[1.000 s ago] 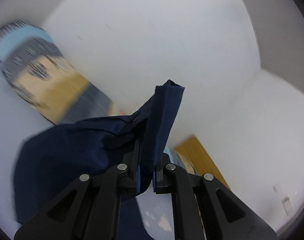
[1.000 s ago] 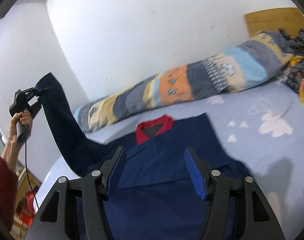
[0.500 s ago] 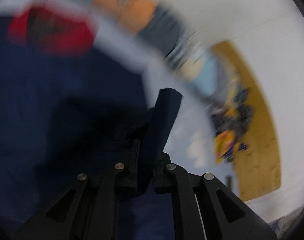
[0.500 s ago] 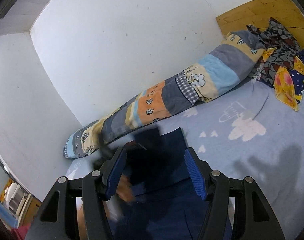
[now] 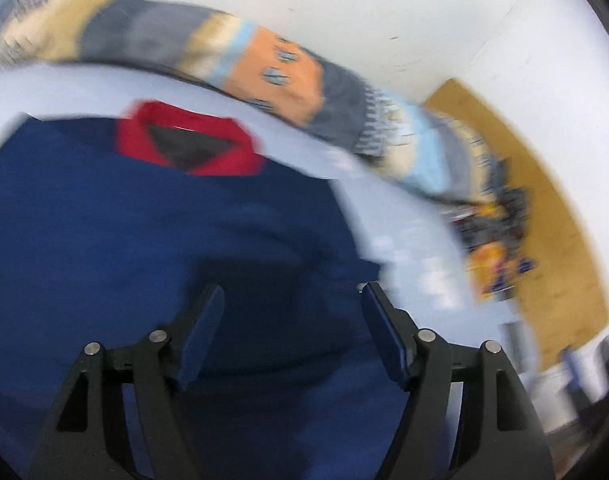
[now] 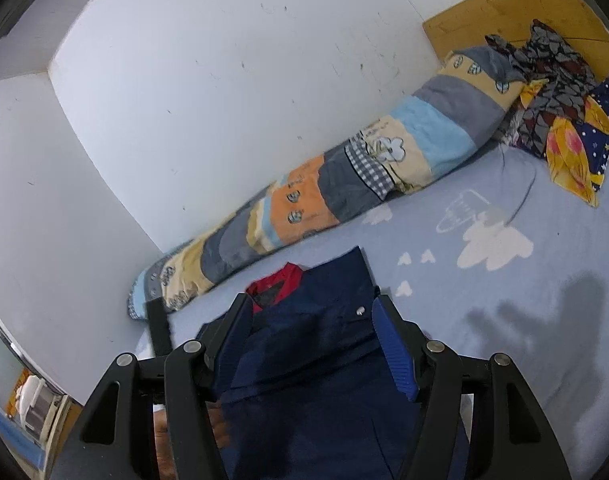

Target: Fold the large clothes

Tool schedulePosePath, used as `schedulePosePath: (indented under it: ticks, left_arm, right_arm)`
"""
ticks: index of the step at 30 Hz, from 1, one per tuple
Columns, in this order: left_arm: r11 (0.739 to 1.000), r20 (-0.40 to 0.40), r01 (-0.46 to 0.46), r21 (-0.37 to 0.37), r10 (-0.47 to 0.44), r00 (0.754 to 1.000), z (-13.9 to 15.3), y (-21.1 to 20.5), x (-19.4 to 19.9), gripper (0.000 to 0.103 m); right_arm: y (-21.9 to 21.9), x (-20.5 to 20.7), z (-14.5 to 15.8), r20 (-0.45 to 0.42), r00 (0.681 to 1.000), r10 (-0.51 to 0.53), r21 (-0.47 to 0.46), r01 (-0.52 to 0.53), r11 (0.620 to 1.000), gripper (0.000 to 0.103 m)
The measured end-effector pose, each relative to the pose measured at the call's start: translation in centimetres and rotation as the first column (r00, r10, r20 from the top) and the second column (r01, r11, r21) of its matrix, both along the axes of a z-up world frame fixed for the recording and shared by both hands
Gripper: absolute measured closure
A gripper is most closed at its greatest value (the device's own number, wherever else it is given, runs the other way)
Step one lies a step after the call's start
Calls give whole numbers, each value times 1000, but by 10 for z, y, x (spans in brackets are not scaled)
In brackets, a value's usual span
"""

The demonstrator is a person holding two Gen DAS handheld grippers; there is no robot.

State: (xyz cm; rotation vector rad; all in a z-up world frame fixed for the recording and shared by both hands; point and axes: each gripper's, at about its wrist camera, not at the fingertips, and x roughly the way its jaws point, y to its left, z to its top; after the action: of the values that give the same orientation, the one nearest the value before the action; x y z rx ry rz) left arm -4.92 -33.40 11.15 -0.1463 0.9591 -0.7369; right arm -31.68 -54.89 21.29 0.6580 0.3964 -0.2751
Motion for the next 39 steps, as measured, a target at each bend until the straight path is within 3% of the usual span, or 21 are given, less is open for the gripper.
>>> schedulePosePath:
  ticks: [2, 4, 6, 8, 12, 14, 20, 26, 30, 35, 39]
  left_arm:
    - [986, 61, -67, 153, 58, 996, -11, 16, 0, 32]
    - [955, 96, -124, 269, 102, 990, -25, 43, 0, 32]
    - [909, 93, -160, 385, 134, 987, -44, 66, -1, 32]
    - [882, 67, -145, 449, 128, 989, -57, 78, -5, 32]
    - [873, 103, -125, 472, 86, 991, -51, 100, -36, 32]
    - [883, 144, -138, 449, 80, 986, -41, 106, -58, 32]
    - [877, 203, -106, 468, 9, 979, -32, 128, -123, 32]
    - [874, 178, -103, 475, 19, 984, -46, 154, -152, 32]
    - [877, 166, -115, 466, 41, 985, -53, 168, -160, 32]
    - [886, 184, -110, 451, 29, 982, -49, 175, -168, 32]
    - [893, 202, -117, 435, 30, 979, -45, 179, -169, 32]
  right_arm:
    - [2, 9, -7, -48, 999, 15, -1, -15, 1000, 38]
    - [5, 20, -16, -111, 993, 31, -7, -32, 999, 38]
    - [10, 35, -30, -196, 978, 69, -16, -74, 997, 38]
    - [17, 48, -46, -296, 951, 90, -31, -104, 994, 38]
    - [31, 68, -83, -454, 878, 152, -13, -177, 984, 38]
    - [42, 71, -97, -502, 846, 179, -10, -213, 977, 39]
    - [91, 58, -121, -577, 786, 219, -81, -323, 943, 39]
    - [140, 39, -148, -639, 733, 233, -105, -384, 917, 40]
    - [164, 22, -155, -654, 728, 205, -169, -405, 899, 39]
    - [183, 2, -154, -644, 734, 214, -169, -409, 897, 39]
    - [193, -8, -144, -616, 755, 225, -180, -413, 893, 41]
